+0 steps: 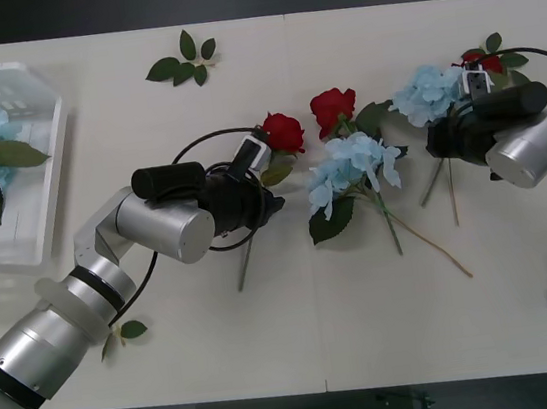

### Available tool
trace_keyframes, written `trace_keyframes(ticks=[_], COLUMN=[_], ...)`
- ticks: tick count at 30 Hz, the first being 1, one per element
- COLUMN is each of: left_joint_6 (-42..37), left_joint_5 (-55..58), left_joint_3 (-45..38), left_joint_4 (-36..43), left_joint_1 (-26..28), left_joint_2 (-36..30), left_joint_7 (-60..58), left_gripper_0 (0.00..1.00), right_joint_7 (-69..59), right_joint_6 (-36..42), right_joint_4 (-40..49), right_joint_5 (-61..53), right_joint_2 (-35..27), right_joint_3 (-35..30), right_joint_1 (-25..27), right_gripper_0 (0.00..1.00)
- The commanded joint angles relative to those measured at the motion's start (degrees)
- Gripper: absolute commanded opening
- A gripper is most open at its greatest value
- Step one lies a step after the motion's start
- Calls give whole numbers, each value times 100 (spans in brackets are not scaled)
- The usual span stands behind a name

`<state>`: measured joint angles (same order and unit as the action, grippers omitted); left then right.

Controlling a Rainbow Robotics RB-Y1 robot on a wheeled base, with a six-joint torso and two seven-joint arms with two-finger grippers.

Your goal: Put the red flowers into the right box and the blue flowers into the left box

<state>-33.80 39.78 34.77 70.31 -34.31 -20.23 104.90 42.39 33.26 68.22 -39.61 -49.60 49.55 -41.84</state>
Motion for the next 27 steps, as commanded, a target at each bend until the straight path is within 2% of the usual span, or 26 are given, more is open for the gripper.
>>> trace_keyframes(ticks=[1, 2, 3, 4, 11, 17, 21, 27], left_joint_6=[-180, -180, -180, -180, -180, -180, -180, -171], left_joint_5=[-14, -23, -23, -31, -93, -31, 21, 100], left_joint_3=[57, 57, 57, 48, 57, 30, -154, -541], left_joint_4=[79, 71, 79, 79, 79, 352, 967, 1995], left_joint_1=[-190, -163, -155, -155, -146, -23, 452, 1463], left_joint_2=[-60, -60, -68, -68, -200, -631, -1158, -1817], left_joint_7=[-330, -330, -339, -339, -339, -339, -339, -357], left_gripper_0=[44, 32, 12, 1, 0, 0, 0, 0], right_joint_7=[77, 77, 77, 77, 156, 156, 94, 59], right_joint_6=[-57, -57, -57, -57, -57, -154, -312, -602], right_joint_4=[385, 482, 587, 658, 1774, 2723, 3127, 3347], right_joint_5=[-468, -635, -811, -899, -1681, -1541, -1259, -1040], right_joint_2=[-410, -516, -639, -709, -1702, -2291, -2520, -2652], right_joint_3=[-103, -112, -103, -103, -103, -112, -112, -112], right_joint_1=[-96, -87, -79, -70, 290, 871, 1257, 1697], right_gripper_0=[0, 0, 0, 0, 0, 0, 0, 0])
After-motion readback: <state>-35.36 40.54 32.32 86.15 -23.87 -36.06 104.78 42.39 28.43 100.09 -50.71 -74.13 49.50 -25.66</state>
